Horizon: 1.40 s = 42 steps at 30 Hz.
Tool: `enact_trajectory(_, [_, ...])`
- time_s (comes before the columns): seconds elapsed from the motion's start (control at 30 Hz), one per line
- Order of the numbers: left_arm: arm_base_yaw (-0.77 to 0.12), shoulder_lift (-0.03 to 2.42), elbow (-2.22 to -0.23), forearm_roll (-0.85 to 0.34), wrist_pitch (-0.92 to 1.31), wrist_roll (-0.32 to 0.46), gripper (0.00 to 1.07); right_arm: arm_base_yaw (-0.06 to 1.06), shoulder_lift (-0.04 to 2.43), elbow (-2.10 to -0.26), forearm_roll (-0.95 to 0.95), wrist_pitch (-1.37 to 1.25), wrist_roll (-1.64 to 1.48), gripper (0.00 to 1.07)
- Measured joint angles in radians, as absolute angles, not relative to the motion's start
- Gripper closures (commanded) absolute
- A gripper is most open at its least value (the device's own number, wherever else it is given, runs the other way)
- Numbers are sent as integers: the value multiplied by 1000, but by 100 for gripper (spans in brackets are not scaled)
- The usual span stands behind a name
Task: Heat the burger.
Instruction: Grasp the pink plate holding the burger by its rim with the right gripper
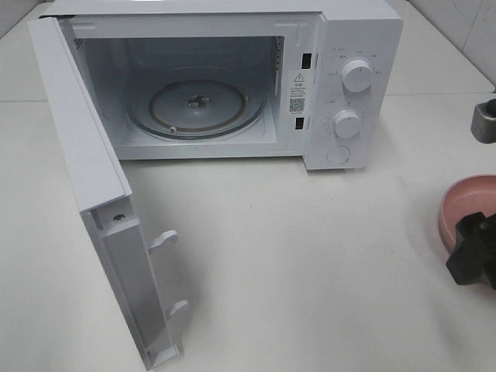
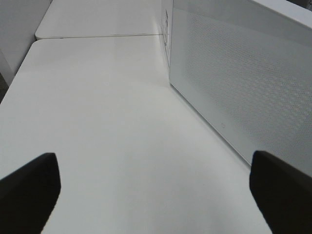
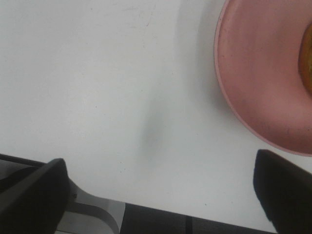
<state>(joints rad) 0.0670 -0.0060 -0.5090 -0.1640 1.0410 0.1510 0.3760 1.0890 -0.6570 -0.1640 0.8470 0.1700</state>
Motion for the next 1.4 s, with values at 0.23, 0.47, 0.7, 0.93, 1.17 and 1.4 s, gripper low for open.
enact_trajectory(0.23, [67, -6, -509, -164, 1041, 151, 9, 352, 1198, -726, -166, 822, 163, 15])
enact_trajectory(0.47, [67, -6, -509, -164, 1041, 151, 9, 269, 1284, -775, -165, 812, 131, 17])
enact_trajectory(0.7, [67, -6, -509, -164, 1041, 151, 9, 175, 1370, -811, -163, 789, 109, 17])
enact_trajectory(0.93, [67, -6, -509, -164, 1041, 151, 9, 143, 1440, -817, -161, 753, 103, 18])
enact_trajectory(1.17, [67, -6, -509, -164, 1041, 151, 9, 143, 1531, -817, -150, 684, 103, 20])
enact_trajectory(1.4, [67, -6, -509, -164, 1041, 151, 9, 143, 1619, -817, -148, 619, 103, 21])
